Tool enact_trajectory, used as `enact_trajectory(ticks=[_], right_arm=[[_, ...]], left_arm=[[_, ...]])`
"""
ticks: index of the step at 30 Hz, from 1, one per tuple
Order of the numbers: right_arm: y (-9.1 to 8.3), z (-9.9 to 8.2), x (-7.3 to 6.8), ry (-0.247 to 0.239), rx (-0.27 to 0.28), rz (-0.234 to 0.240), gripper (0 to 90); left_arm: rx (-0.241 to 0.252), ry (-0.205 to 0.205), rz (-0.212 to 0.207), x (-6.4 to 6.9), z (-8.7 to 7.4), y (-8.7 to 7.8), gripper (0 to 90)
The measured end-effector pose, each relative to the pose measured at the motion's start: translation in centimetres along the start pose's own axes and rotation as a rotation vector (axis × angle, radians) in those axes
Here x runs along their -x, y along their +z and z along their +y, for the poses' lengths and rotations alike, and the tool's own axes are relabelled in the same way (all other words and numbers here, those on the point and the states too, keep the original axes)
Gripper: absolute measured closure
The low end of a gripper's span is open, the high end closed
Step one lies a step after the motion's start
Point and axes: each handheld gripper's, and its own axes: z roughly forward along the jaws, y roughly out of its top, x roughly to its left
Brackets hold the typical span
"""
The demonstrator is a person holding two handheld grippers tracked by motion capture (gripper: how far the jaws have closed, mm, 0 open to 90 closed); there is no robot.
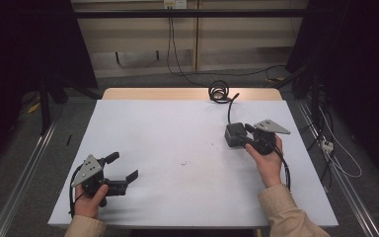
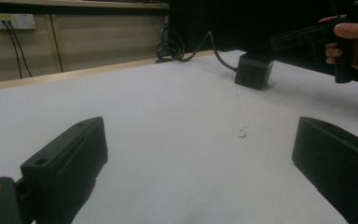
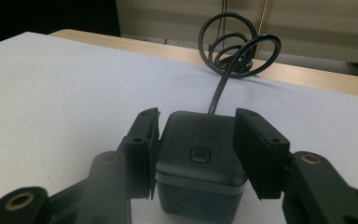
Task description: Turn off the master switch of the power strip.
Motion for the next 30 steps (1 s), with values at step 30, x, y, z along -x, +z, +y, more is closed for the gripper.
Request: enact_trajectory(ticks=[30], right_arm=[[1.1, -0.1, 0.6, 0.042, -0.021, 0.022, 63.9]], left_arm=[[0.000, -0.003, -0.008, 0.1, 0.0, 0.2, 3.2]])
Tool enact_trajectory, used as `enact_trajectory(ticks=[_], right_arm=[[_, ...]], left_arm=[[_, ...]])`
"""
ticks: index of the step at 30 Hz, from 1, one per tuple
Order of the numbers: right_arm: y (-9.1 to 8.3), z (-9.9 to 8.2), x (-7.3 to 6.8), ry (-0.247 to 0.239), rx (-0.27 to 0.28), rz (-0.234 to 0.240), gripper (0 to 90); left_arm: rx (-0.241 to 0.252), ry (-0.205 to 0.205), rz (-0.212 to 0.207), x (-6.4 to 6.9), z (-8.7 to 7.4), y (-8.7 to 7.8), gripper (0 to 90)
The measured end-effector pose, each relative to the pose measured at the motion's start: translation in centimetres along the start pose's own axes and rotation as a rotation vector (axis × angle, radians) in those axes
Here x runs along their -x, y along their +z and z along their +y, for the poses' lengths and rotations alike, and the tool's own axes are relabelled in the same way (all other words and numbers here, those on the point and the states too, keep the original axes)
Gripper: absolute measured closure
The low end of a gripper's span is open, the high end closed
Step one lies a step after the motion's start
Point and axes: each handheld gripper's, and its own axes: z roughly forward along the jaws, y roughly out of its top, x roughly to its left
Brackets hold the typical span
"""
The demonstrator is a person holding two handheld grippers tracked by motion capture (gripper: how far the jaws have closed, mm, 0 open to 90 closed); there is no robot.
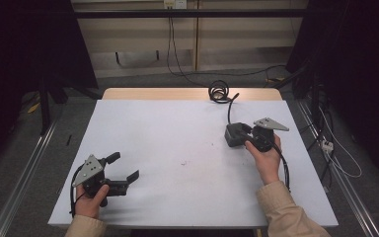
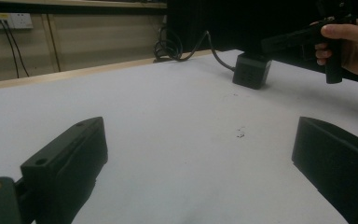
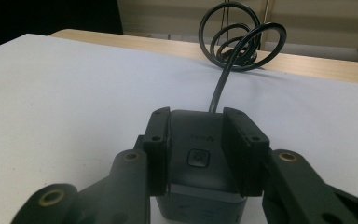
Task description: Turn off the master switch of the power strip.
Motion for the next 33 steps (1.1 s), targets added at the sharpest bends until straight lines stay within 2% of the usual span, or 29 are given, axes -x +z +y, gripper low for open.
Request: enact_trajectory(ticks=[9, 15, 33], right_arm=[[0.10, -0.07, 0.32, 0.010, -0.013, -0.003, 68.1], [0.21, -0.04, 0.33, 0.010, -0.025, 0.012, 73.5], [0.35, 0.33, 0.46, 0.006, -0.030, 0.020, 78.7]], left_arm=[[-0.003, 0.005, -0.002, 0.04, -0.02, 0.05, 3.2], [-0.003, 0.004, -0.002, 0.03, -0.02, 0.04, 3.2], [-0.004, 0.001, -0.001, 0.04, -0.04, 0.05, 3.2]])
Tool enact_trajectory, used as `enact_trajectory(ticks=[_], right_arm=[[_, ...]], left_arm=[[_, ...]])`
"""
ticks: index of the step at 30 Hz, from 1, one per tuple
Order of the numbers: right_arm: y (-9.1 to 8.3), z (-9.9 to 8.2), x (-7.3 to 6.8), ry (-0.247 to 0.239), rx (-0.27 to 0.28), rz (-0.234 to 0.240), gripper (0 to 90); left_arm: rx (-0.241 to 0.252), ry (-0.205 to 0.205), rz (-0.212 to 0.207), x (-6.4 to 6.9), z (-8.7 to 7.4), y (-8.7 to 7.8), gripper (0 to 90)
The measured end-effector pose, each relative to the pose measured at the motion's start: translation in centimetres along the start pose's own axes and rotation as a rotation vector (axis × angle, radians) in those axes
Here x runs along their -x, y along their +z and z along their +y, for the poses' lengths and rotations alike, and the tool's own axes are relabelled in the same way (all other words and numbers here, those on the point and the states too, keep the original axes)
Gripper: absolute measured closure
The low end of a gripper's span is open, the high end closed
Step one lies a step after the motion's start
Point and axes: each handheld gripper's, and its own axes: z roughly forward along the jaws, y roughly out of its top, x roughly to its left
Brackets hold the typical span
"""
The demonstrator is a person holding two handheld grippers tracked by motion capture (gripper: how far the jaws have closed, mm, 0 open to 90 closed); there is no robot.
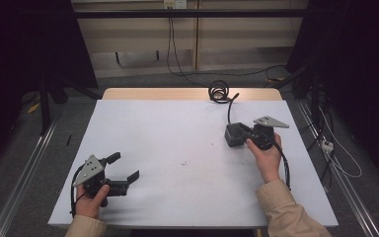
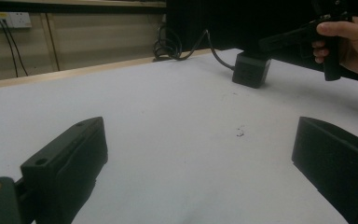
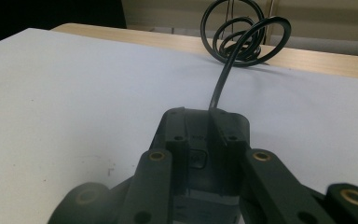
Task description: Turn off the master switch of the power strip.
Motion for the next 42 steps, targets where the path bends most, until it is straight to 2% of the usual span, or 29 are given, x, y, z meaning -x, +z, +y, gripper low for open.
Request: enact_trajectory(ticks=[23, 42], right_arm=[[0.27, 0.12, 0.25, 0.000, -0.003, 0.008, 90.0], [0.58, -0.15, 0.29, -0.010, -0.040, 0.010, 90.0]], left_arm=[[-0.004, 0.007, 0.003, -0.06, -0.01, 0.04, 3.2], [-0.003, 0.006, 0.003, -0.07, -0.01, 0.04, 3.3]])
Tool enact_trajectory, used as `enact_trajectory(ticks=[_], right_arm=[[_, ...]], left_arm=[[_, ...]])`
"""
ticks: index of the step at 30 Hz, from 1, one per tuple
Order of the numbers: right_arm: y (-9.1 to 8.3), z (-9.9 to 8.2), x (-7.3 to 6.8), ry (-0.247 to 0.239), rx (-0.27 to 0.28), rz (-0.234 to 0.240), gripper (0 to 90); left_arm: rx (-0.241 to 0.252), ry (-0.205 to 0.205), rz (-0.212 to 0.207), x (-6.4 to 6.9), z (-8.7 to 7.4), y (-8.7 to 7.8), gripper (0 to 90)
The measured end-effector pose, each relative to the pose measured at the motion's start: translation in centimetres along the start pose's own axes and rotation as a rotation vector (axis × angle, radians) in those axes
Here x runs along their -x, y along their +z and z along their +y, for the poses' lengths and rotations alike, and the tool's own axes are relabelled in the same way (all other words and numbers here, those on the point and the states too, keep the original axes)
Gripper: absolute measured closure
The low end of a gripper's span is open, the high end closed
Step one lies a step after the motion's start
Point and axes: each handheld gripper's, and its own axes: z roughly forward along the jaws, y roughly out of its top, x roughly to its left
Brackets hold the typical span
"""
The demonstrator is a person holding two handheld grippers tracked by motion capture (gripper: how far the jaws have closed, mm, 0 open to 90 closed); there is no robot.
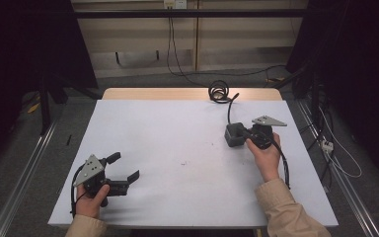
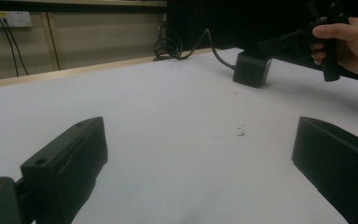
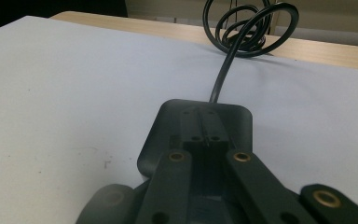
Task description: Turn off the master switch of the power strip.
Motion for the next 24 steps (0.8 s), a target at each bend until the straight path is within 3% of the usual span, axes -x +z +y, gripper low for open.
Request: enact_trajectory(ticks=[8, 15, 24], right_arm=[[-0.04, -0.02, 0.00, -0.003, -0.003, -0.004, 90.0], [-0.07, -0.10, -0.27, -0.034, -0.001, -0.018, 90.0], [-0.09, -0.23, -0.07, -0.018, 0.005, -0.004, 90.0]], left_arm=[[-0.002, -0.004, 0.001, 0.02, -0.02, 0.02, 3.3], [-0.002, -0.008, -0.002, 0.11, -0.03, 0.03, 3.3], [-0.001, -0.007, 0.002, 0.11, -0.08, 0.02, 3.3]])
